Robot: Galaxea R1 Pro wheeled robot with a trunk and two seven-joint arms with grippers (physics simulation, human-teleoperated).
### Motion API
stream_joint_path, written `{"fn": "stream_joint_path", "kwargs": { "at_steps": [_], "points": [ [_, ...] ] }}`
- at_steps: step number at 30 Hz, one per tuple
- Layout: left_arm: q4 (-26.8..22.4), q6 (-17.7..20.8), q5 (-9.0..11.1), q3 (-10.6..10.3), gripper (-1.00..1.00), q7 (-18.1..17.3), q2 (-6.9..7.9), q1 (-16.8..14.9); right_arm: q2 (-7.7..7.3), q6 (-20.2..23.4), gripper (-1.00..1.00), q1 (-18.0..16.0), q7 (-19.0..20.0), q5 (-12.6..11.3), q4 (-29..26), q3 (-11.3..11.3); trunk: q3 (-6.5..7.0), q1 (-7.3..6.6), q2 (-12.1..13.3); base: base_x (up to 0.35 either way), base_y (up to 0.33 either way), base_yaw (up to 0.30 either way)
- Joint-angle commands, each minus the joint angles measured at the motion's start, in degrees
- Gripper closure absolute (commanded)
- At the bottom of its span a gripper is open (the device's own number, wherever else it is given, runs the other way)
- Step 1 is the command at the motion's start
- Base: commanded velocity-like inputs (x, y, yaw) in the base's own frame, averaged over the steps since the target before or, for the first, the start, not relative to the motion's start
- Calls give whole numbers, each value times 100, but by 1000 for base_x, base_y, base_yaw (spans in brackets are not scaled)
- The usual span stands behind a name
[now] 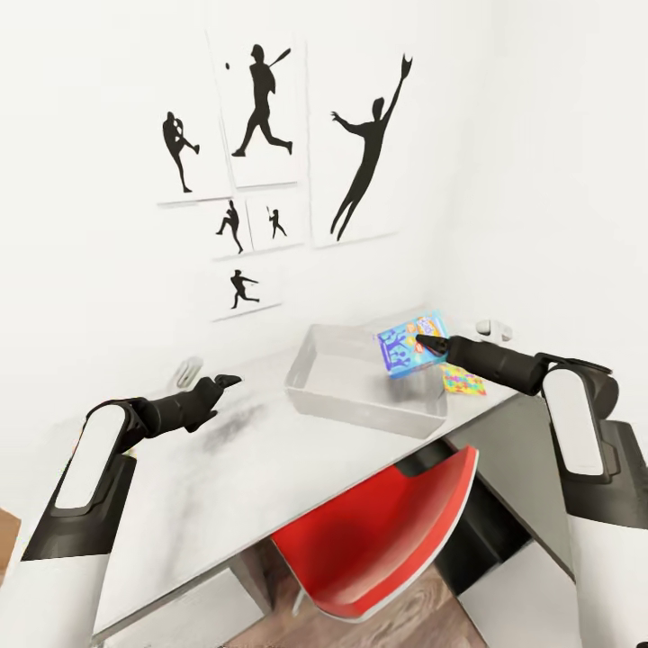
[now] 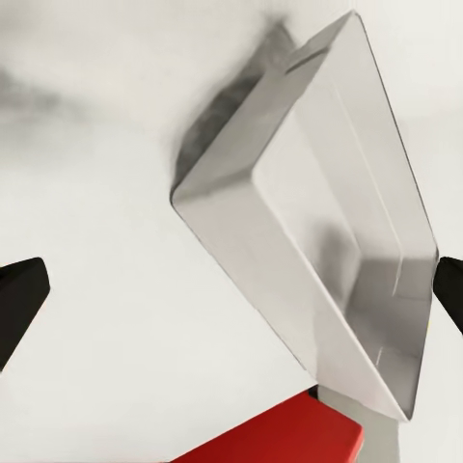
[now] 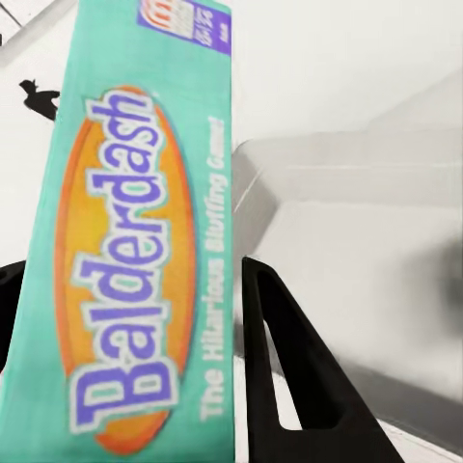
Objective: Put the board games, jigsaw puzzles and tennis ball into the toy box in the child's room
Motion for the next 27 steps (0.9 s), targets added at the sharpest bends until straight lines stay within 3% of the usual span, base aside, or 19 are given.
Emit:
{"fn": "stream_joint_path", "kwargs": {
  "at_steps": [1,7,18,27],
  "points": [
    [-3,10,62,9,-100,59,3,-7,3,28,100,-5,-23,24,-7,37,-11,3,-12,0,0,297],
    [-2,12,90,12,-100,59,29,-7,7,28,100,-5,-121,20,-9,81,-11,3,-12,46,-1,297],
    [-2,12,72,10,-100,58,34,-7,12,28,100,-5,-122,18,-4,88,-11,3,-12,285,-141,281],
    [-2,-4,61,4,-100,59,34,1,34,-30,100,-2,-125,26,18,467,-11,3,-12,140,-65,46]
  ]
}}
